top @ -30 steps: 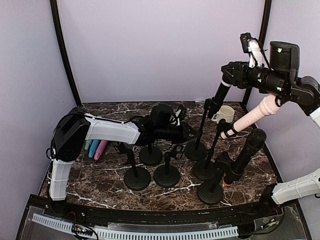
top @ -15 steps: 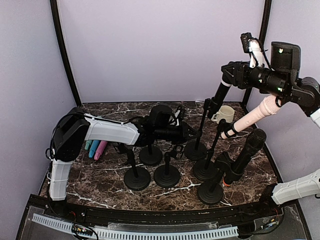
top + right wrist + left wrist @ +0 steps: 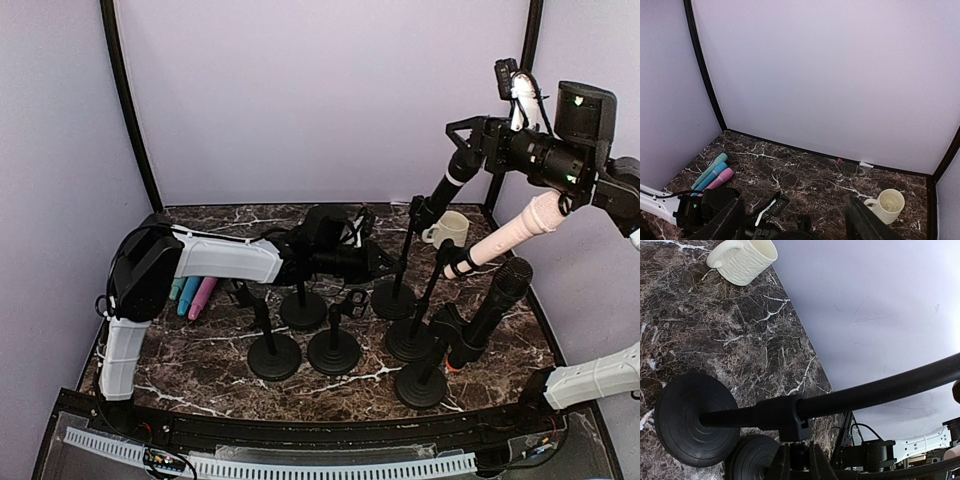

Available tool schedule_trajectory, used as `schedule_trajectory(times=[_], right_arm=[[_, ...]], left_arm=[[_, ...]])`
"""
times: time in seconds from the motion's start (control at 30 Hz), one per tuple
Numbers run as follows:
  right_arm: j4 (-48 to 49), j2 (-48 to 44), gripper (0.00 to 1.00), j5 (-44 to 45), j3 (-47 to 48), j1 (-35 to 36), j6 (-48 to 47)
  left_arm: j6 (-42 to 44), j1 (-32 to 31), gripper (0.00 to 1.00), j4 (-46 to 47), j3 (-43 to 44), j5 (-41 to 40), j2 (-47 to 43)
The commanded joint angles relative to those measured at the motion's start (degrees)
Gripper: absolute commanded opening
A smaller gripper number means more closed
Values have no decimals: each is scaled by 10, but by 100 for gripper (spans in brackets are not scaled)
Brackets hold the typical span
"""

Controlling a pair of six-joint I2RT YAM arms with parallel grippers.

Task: Remove the microphone from the stand
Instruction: Adjust the microphone stand with the microphone at the center of the board.

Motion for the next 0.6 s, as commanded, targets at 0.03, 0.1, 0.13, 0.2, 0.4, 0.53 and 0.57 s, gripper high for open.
schedule_trajectory(times=[0.03,0.1,0.13,0.2,0.4,0.53,0.57], right_arm=[[12,-10,77,18,-1,-2,3],[-3,-6,83,19,6,-2,1],[-13,-3,85,20,14,-2,-2],[-34,2,89,18,28,-2,-4],[-86,13,98,-9,64,-2,-3],[-135,26,99,-24,104,-2,-3],[-145,28,99,-28,113,-2,-4]], left_arm=[[15,11,9,4,0,10,6],[10,11,8,8,-5,11,6],[7,11,8,12,-9,11,6],[-2,11,8,18,-15,12,6],[-13,11,7,27,-28,11,7],[-26,11,7,42,-40,15,8],[-28,12,7,45,-44,16,8]])
